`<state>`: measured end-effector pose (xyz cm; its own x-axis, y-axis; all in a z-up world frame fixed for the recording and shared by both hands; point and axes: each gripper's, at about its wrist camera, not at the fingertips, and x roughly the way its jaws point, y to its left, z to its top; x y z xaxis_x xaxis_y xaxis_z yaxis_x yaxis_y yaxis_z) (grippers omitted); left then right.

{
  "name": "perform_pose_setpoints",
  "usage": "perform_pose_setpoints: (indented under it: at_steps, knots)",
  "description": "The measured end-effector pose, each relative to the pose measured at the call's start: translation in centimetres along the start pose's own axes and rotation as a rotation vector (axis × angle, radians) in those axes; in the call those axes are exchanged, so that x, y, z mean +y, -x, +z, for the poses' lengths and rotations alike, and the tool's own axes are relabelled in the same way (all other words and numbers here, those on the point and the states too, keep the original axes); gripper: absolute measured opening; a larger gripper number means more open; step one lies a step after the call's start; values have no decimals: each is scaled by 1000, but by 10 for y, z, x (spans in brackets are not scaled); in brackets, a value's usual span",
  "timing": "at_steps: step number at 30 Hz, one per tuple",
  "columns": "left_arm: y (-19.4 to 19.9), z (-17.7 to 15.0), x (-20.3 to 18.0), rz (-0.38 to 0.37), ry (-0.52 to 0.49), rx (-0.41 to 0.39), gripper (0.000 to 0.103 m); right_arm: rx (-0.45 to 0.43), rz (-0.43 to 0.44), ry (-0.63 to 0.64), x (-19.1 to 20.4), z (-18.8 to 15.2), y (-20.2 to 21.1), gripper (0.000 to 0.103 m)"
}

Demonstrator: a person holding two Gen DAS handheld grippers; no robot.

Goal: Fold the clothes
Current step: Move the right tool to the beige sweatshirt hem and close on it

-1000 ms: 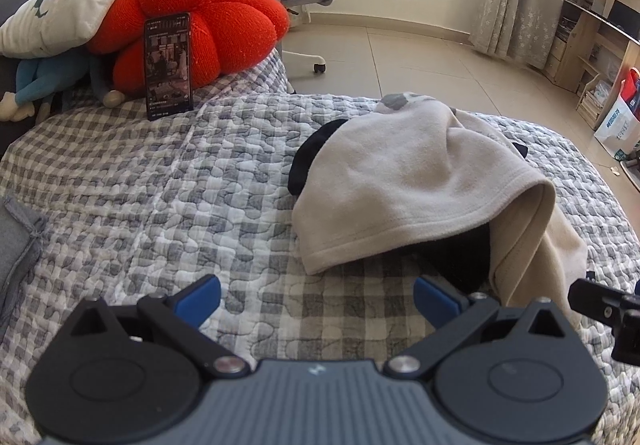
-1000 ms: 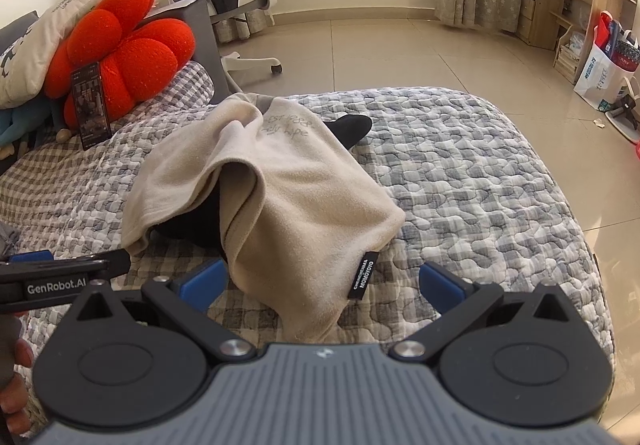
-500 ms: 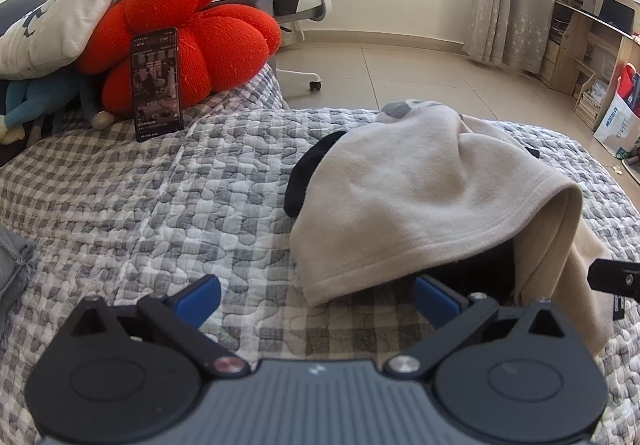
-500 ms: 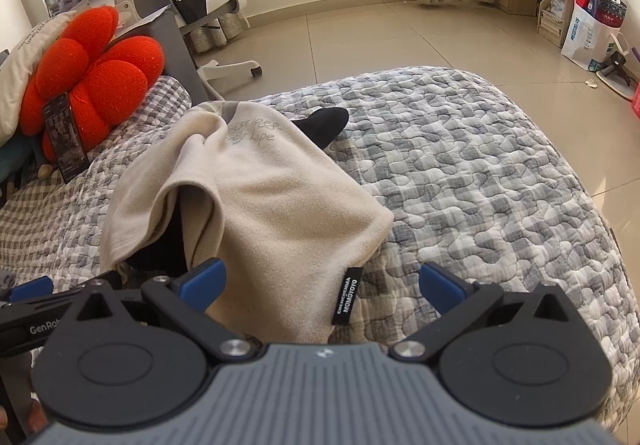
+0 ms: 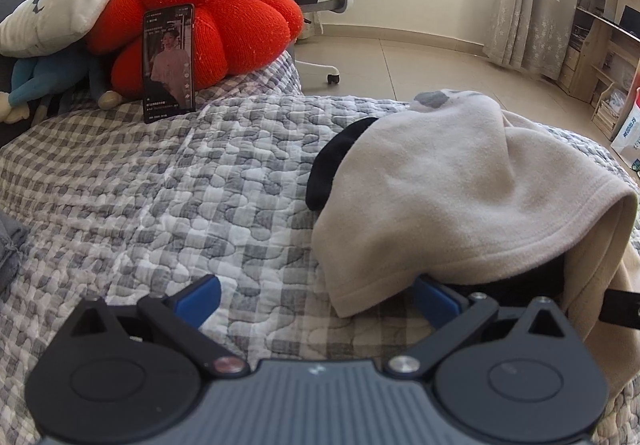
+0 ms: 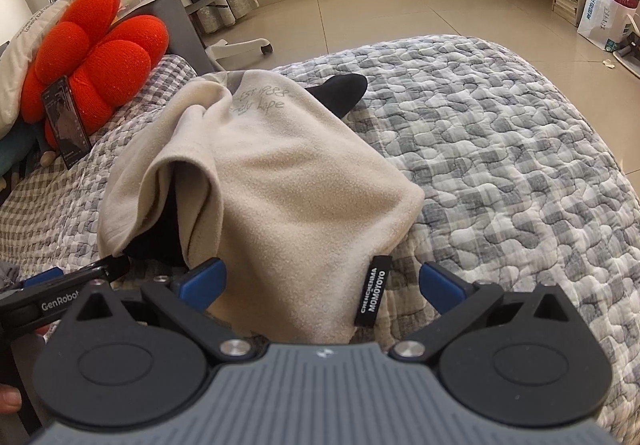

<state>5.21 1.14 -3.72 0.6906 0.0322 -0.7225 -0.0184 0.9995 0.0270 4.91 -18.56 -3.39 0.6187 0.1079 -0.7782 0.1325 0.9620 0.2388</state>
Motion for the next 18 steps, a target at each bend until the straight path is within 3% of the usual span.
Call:
perform_pose_setpoints:
  at_steps: [7, 11, 18]
  knots:
    - [-10, -4, -4, 10, -47, -7, 103, 21, -23, 5, -8, 2, -18, 103]
    - [-20, -9, -4, 27, -75, 27, 103, 19, -31, 39, -9, -1, -21, 103]
    - [-25, -2, 12, -37, 22, 116, 103, 44, -81, 207, 4, -10, -26, 103]
